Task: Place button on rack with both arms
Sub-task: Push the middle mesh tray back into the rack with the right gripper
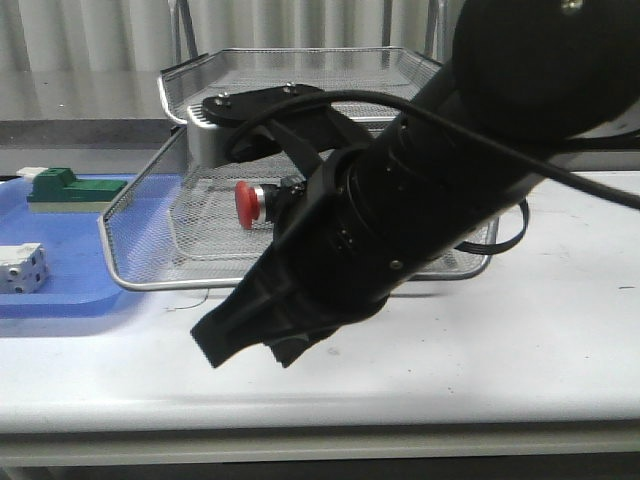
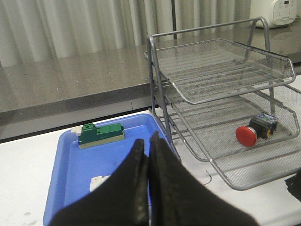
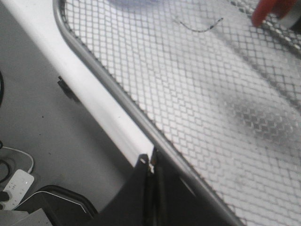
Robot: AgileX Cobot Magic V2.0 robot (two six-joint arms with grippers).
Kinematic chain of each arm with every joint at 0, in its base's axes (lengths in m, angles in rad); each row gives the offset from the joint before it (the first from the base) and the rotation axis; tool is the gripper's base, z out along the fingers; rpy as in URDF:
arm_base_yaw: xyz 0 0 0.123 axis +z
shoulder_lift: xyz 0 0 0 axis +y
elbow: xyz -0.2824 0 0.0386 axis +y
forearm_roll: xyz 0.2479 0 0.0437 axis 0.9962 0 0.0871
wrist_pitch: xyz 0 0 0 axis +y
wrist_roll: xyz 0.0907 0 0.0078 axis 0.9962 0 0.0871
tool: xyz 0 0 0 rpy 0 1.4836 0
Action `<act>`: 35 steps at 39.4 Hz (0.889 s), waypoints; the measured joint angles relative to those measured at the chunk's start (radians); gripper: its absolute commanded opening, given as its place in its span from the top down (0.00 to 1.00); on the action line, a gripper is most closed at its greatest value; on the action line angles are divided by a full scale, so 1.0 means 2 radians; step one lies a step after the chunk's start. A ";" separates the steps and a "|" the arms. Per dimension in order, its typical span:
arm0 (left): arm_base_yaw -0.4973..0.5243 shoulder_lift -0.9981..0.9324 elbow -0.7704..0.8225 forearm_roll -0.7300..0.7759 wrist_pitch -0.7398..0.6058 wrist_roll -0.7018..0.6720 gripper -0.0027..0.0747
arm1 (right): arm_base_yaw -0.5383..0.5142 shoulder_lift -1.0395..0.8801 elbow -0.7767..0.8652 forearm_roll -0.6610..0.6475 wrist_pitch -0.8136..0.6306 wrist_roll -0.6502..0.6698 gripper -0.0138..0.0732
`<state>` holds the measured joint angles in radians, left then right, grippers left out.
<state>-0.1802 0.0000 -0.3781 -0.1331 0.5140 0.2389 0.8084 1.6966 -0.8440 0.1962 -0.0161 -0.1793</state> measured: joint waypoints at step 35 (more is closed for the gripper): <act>0.000 0.000 0.000 0.000 0.000 0.000 0.99 | -0.099 0.079 -0.136 -0.029 0.012 0.000 0.97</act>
<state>-0.1802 0.0000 -0.3781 -0.1331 0.5140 0.2389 0.6113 1.8545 -1.1162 0.1390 0.0071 -0.1793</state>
